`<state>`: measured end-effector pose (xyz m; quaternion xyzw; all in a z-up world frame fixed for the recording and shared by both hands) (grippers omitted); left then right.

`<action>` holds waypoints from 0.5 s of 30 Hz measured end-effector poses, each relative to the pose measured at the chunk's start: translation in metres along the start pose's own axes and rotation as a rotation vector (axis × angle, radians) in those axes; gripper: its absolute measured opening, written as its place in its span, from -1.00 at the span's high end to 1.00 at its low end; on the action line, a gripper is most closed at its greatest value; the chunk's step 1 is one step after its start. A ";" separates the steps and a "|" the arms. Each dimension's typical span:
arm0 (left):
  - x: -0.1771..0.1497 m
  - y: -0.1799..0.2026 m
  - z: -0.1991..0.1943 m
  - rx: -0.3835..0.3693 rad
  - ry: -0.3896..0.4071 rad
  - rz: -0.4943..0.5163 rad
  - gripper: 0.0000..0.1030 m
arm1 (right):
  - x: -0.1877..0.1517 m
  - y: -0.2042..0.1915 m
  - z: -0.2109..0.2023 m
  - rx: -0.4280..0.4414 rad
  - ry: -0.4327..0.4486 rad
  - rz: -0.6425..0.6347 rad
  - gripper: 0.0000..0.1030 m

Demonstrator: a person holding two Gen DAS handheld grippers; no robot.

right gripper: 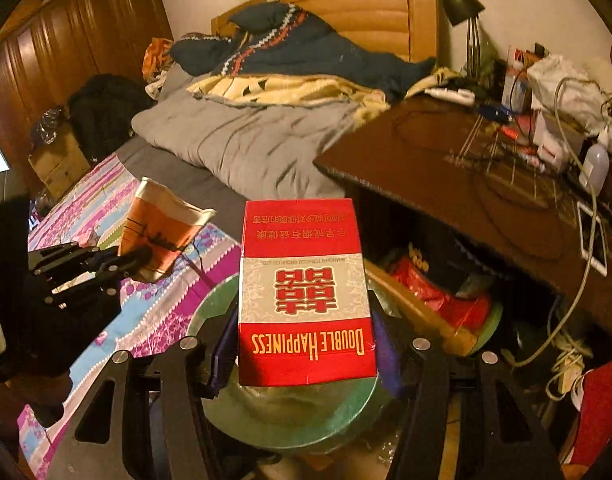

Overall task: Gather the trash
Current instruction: 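Carry the red pack and orange tube with both grippers over the green bin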

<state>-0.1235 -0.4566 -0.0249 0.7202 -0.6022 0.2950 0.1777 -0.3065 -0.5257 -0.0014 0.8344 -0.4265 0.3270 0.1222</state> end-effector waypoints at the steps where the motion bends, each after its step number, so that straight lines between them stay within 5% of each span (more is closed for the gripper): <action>1: -0.002 0.002 0.002 -0.002 -0.007 0.004 0.81 | -0.004 -0.001 0.004 0.004 -0.013 0.002 -0.14; 15: -0.025 0.015 0.024 -0.042 -0.091 0.031 0.81 | -0.030 -0.002 0.032 0.051 -0.114 0.081 -0.14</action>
Point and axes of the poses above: each gripper's, at about its wrist camera, not at the fingertips, and z roughly the way its jaws point, y to its right, x to its top, the point moved 6 cm from there along z, roughly the way its jaws point, and after that the axes turned 8 degrees about -z, right-handed, at the moved point
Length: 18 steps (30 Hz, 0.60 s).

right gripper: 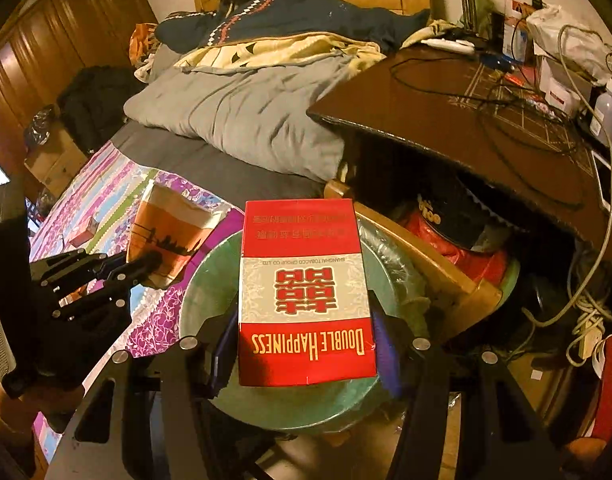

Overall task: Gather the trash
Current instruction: 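Open both grippers to drop the pack and tube into the bin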

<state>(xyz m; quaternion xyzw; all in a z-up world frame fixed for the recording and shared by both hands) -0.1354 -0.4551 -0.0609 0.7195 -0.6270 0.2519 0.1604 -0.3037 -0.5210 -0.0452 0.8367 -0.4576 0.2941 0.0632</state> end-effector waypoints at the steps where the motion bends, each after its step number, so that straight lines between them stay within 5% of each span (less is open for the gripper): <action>1: -0.001 0.001 0.001 -0.009 -0.008 0.001 0.81 | 0.000 0.000 0.001 0.000 -0.002 0.003 -0.14; 12: -0.004 0.003 0.014 -0.075 -0.031 -0.023 0.78 | 0.000 0.001 0.015 0.003 -0.011 0.006 -0.27; 13: -0.004 0.003 0.016 -0.098 -0.042 -0.035 0.46 | 0.002 0.002 0.017 -0.006 -0.009 0.010 -0.54; 14: -0.006 0.004 0.019 -0.122 -0.064 -0.044 0.13 | 0.002 0.004 0.019 -0.015 -0.006 0.022 -0.60; 15: -0.007 0.003 0.023 -0.129 -0.089 -0.061 -0.45 | 0.003 0.006 0.020 -0.013 0.000 0.030 -0.60; 18: -0.010 -0.001 0.020 -0.088 -0.043 -0.060 -0.47 | 0.002 0.010 0.022 -0.014 0.007 0.043 -0.60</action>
Point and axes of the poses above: each gripper's, at about its wrist camera, not at the fingertips, and z roughly the way its jaws point, y to its right, x to its top, the point moved 6 cm from there along z, roughly the way its jaws point, and after that the axes turned 8 degrees about -z, right-handed, at the moved point
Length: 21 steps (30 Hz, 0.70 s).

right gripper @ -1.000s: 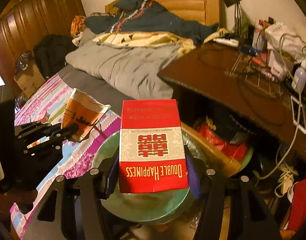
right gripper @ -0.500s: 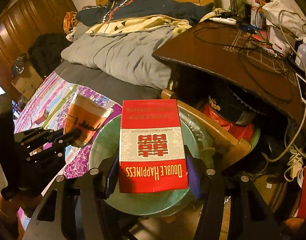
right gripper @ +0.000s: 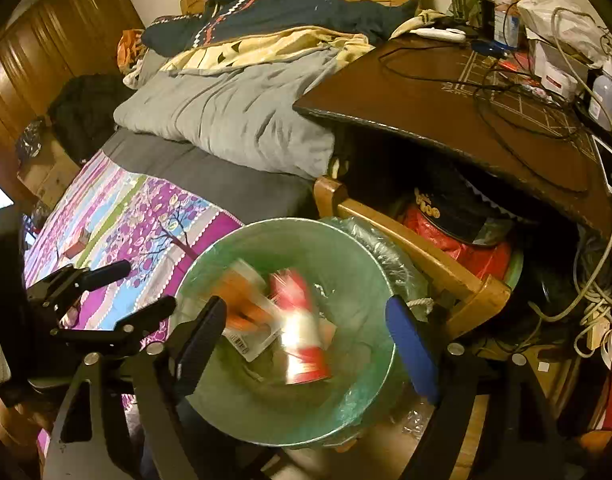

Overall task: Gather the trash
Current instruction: 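Open both grippers to drop the pack and tube into the bin, then move both open grippers back over the trash on the bed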

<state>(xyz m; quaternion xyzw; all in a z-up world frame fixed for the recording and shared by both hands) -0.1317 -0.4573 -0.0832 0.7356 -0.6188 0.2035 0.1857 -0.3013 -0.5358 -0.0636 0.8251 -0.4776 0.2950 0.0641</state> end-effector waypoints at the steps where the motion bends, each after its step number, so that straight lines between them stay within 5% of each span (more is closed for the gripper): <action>1: -0.003 0.001 0.001 0.004 -0.011 0.013 -0.47 | -0.001 0.002 0.000 -0.005 0.002 0.001 -0.59; 12: -0.005 -0.003 -0.004 0.049 0.012 0.020 -0.47 | -0.003 0.005 -0.002 -0.012 0.013 0.003 -0.54; 21: -0.013 -0.026 -0.014 0.138 0.075 -0.045 -0.47 | -0.001 -0.009 -0.015 -0.025 0.111 -0.018 -0.54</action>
Point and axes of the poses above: each gripper's, at about its wrist camera, not at the fingertips, and z roughly the way its jaws point, y to its right, x to its top, the point moved 6 cm from there along z, roughly the way its jaws point, and after that the axes turned 8 degrees about -z, right-handed, at the moved point
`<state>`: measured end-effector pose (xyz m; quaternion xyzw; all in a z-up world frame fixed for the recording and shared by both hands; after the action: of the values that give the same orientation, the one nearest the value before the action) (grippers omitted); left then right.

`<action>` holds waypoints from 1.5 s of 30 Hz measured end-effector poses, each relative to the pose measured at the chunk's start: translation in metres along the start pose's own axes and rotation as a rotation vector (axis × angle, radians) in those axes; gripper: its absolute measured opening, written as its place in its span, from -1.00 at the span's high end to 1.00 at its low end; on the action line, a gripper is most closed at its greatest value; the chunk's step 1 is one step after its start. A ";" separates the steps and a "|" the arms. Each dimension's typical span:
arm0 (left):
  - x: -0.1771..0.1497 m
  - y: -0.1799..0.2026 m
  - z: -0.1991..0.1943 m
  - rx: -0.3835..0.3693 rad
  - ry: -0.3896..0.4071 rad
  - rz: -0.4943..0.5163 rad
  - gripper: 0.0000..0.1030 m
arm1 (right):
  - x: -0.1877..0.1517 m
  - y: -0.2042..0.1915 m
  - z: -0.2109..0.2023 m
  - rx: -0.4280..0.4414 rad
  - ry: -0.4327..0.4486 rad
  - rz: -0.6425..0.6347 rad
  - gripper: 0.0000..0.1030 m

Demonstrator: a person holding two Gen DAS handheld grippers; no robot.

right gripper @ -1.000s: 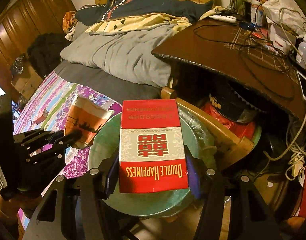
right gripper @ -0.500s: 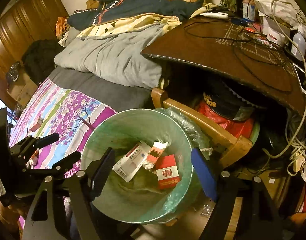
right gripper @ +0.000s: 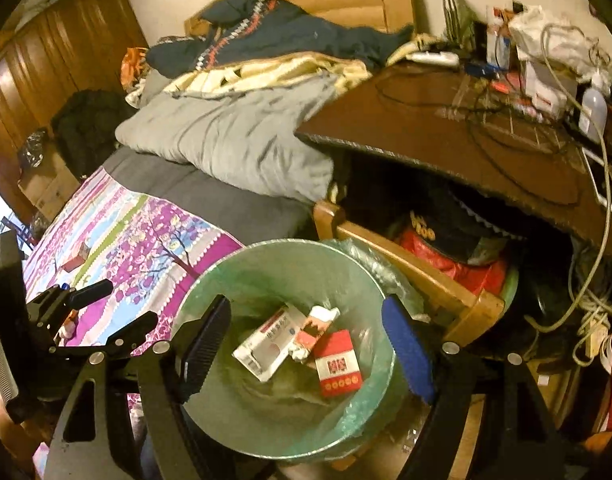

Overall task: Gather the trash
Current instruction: 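Move both open grippers back over the trash on the bed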

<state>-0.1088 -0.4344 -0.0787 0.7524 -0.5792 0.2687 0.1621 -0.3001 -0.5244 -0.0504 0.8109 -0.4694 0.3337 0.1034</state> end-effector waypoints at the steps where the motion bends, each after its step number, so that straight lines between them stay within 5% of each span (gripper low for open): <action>1: -0.001 -0.005 -0.002 0.018 0.014 -0.013 -0.47 | 0.001 -0.005 -0.002 -0.005 0.018 -0.014 -0.54; 15: -0.031 -0.108 -0.048 0.348 0.238 -0.235 -0.47 | 0.009 -0.075 -0.019 0.040 0.183 -0.120 -0.54; 25: -0.107 -0.202 -0.084 0.548 0.218 -0.414 -0.47 | 0.000 -0.157 -0.004 0.119 0.165 -0.248 -0.57; 36: -0.256 -0.305 -0.134 0.711 0.101 -0.732 -0.48 | -0.022 -0.275 0.040 0.271 0.055 -0.424 -0.60; 41: -0.305 -0.332 -0.146 0.723 0.064 -0.834 -0.47 | -0.048 -0.349 0.064 0.349 -0.015 -0.547 -0.62; 45: -0.310 -0.339 -0.144 0.709 0.069 -0.840 -0.48 | -0.074 -0.407 0.081 0.419 -0.068 -0.644 -0.62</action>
<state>0.1276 -0.0178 -0.1235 0.9181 -0.0975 0.3841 0.0111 0.0490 -0.2928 -0.0993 0.9309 -0.1157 0.3459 0.0194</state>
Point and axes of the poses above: each gripper's, at about its wrist camera, not at the fingertips, and z roughly the way its jaws point, y to its right, x to its top, the point moved 6 cm from there along z, roughly the way its jaws point, and after that the axes turned 8 degrees about -z, right-handed, at the moved point
